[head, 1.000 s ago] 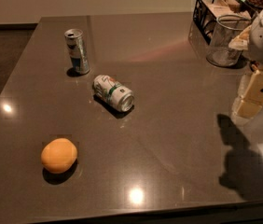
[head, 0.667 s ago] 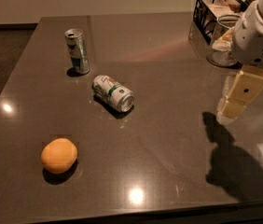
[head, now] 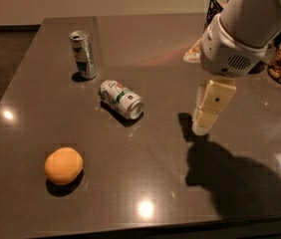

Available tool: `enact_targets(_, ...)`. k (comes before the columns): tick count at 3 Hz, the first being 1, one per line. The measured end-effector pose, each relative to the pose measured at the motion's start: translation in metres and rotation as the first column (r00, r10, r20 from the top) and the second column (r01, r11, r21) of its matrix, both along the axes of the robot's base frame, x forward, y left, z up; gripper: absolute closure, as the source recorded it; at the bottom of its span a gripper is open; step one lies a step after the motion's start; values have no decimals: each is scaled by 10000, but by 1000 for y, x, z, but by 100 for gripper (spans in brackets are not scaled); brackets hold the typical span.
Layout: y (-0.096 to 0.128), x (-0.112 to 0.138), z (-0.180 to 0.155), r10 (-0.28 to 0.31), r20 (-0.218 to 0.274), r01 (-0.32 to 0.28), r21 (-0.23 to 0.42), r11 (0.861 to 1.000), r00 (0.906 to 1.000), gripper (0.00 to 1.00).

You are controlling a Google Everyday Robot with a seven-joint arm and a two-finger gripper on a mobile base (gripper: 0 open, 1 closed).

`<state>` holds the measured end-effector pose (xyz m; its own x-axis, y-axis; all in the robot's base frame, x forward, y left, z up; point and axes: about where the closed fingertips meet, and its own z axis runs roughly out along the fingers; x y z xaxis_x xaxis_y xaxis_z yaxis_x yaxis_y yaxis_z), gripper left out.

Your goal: Pick orange

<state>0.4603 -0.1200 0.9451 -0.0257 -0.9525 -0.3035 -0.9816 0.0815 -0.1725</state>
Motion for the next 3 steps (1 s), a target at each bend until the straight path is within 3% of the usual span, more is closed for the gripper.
enact_targets(1, 32, -3, -13, 1020, -326, -1013, 211, 9946, 9943, 0)
enact_targets(2, 52, -9, -25, 1808, -524, -1797, 244, 9834, 9821, 0)
enact_targets(3, 52, -9, -25, 1811, -523, -1801, 245, 9834, 9821, 0)
